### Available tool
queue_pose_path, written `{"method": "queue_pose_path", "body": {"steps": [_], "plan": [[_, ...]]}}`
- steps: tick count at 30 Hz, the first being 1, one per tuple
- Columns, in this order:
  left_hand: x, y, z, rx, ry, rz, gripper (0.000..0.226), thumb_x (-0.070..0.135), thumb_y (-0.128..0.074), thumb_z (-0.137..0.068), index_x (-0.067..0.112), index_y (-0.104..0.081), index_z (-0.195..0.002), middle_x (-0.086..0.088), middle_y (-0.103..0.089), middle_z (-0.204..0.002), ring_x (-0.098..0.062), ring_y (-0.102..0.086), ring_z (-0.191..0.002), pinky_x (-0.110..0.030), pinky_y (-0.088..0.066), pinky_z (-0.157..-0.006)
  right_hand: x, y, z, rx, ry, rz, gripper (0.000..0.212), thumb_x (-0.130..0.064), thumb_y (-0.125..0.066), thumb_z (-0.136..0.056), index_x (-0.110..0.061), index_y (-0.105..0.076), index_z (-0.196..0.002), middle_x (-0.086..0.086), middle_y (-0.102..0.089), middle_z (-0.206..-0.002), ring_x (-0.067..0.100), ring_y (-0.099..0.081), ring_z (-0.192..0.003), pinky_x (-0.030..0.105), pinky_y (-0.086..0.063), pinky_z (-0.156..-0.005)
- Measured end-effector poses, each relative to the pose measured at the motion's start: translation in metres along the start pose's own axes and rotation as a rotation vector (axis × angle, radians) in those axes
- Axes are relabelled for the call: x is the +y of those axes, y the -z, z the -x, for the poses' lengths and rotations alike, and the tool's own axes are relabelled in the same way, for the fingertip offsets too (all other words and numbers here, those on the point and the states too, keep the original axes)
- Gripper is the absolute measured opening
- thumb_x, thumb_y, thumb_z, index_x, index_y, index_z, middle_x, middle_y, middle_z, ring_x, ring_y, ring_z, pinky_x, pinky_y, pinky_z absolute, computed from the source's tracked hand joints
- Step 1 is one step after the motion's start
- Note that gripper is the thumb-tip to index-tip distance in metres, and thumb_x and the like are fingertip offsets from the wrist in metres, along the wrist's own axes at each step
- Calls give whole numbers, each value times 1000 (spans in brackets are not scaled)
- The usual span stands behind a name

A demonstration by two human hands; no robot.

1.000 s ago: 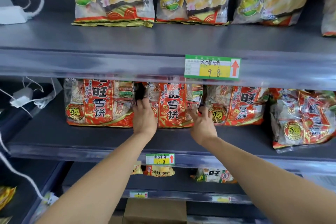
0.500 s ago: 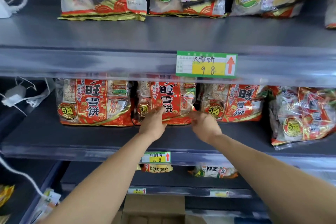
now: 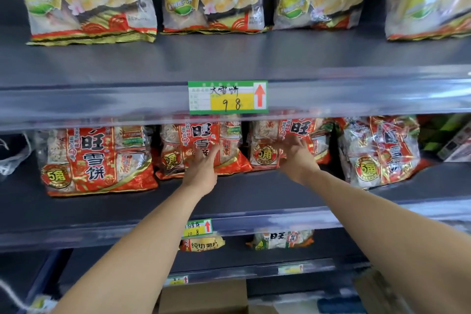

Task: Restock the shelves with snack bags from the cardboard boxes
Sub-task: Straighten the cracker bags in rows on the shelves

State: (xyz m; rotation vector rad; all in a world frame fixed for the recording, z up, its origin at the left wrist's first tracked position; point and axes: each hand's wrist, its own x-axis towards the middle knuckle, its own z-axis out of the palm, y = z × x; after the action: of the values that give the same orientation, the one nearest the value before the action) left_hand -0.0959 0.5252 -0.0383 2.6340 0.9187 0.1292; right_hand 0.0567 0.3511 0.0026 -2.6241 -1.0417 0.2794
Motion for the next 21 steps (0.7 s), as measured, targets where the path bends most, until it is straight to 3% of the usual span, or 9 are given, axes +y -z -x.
{"method": "queue_pose_path", "body": {"steps": [3, 4, 8, 11, 14, 17, 21], "plan": [[3, -5, 6, -73, -49, 32, 70, 12, -58, -92, 33, -19, -145, -14, -46, -125, -19, -58, -77, -24, -43, -58, 7, -13, 5, -64, -39, 17, 37, -11, -45, -91, -23, -59, -123, 11, -59, -124, 28, -55, -106, 30, -48, -85], [3, -5, 6, -98, -46, 52, 70, 12, -58, -91, 34, -18, -145, -13, -45, -125, -17, -56, -73, -23, -42, -57, 8, -19, 4, -134, -64, 22, 39, -15, -44, -92, -26, -55, -128, 10, -59, -127, 28, -57, -108, 31, -50, -87], [0, 0, -3, -149, -31, 64, 73, 12, -58, -91, 36, -16, -146, -14, -43, -134, -19, -54, -82, -28, -43, -67, 5, -28, -8, -293, -95, 71, 55, -17, -41, -96, -26, -28, -149, 6, -31, -153, 30, -34, -138, 38, -37, -110], [-3, 6, -10, -186, -28, 48, 74, 8, -55, -91, 34, -14, -147, -13, -45, -136, -13, -49, -67, -25, -38, -56, 3, -27, -10, -404, -81, 145, 63, -13, -36, -99, -23, -7, -154, 9, 0, -161, 35, -4, -147, 42, -18, -118], [1, 12, -7, -233, -3, 38, 75, 9, -54, -92, 33, -11, -149, -13, -54, -121, -19, -55, -70, -31, -44, -59, 6, -23, -6, -419, -66, 60, 57, -14, -40, -98, -21, -21, -151, 11, -19, -158, 31, -29, -141, 36, -30, -112], [12, 12, 5, -188, -9, -40, 69, 10, -53, -93, 29, -15, -148, -11, -56, -122, -21, -58, -77, -37, -51, -68, 16, -8, 6, -302, -49, 74, 45, -15, -38, -100, -18, -39, -145, 11, -36, -151, 29, -45, -132, 32, -42, -104], [43, 11, 11, -175, -95, -42, 55, 9, -51, -94, 24, -28, -141, -7, -54, -118, -20, -54, -80, -34, -44, -58, 38, 15, 22, -92, -197, 67, 38, -6, -39, -95, -5, -51, -132, 18, -53, -133, 31, -59, -113, 31, -49, -81]]}}
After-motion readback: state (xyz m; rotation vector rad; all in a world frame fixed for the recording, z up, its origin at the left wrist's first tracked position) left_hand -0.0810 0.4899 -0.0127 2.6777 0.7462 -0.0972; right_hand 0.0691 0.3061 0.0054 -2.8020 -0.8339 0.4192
